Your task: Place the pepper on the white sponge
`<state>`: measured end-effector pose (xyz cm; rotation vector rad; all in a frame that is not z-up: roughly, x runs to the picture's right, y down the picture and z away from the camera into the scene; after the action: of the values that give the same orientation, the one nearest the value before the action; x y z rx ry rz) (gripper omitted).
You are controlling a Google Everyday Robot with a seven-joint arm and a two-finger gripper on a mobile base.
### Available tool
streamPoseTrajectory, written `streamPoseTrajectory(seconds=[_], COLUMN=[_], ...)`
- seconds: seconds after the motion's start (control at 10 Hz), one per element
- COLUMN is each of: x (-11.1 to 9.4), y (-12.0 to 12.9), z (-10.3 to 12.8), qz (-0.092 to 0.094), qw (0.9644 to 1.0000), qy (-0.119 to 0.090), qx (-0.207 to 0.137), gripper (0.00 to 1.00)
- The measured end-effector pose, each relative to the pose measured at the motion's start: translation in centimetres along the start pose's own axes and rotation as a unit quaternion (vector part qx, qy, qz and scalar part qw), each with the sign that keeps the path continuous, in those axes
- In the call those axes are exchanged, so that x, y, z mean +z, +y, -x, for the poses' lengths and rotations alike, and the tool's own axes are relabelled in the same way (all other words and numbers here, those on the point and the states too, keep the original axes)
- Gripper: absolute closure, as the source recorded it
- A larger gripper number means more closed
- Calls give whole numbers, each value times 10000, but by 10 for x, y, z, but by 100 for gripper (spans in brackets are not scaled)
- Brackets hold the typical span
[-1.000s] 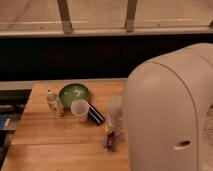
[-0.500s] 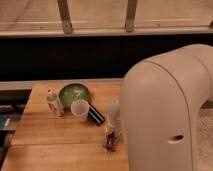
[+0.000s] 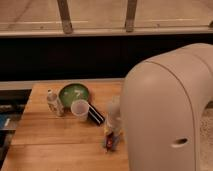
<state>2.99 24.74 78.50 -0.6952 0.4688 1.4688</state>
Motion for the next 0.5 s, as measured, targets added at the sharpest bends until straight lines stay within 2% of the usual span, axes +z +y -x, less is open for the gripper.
streamPoseTrajectory(seconds=[0.3,0.5], x=[-6,-14], y=[3,-1], z=[1,4], qz=[1,-28], qw=[10000,9998], qy=[-57,-182], qx=[-66,10], gripper=[20,20])
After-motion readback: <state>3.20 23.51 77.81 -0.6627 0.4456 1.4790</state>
